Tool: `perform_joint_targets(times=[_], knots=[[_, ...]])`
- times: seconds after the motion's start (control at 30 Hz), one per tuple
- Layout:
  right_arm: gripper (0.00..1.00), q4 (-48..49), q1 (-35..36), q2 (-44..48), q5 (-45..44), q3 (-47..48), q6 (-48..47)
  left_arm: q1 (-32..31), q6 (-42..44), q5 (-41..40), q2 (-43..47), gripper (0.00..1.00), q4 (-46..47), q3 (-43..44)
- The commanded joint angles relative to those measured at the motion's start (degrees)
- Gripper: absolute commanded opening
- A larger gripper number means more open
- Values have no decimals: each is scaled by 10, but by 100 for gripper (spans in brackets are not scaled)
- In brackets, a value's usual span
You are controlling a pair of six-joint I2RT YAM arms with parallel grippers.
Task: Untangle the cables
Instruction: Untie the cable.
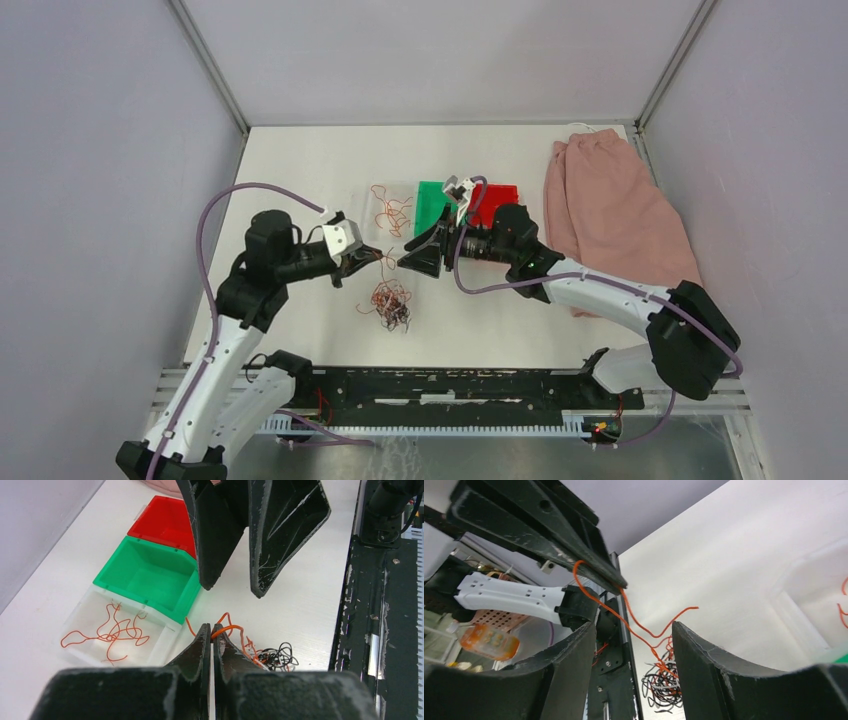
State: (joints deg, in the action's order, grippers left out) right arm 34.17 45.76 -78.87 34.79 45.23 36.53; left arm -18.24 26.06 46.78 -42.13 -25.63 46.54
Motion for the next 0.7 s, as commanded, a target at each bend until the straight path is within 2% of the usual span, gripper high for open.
perform_joint_targets(times=[0.0, 0.33, 0.67], knots=[[65, -27, 3, 7, -62, 9, -31, 2, -6, 27, -4, 3, 23, 40], [66, -22, 59, -37, -95, 41, -53, 1, -43, 16, -27, 3, 41, 84], [56, -6, 74, -81, -176, 58, -56, 1, -114, 23, -42, 3, 58, 136]])
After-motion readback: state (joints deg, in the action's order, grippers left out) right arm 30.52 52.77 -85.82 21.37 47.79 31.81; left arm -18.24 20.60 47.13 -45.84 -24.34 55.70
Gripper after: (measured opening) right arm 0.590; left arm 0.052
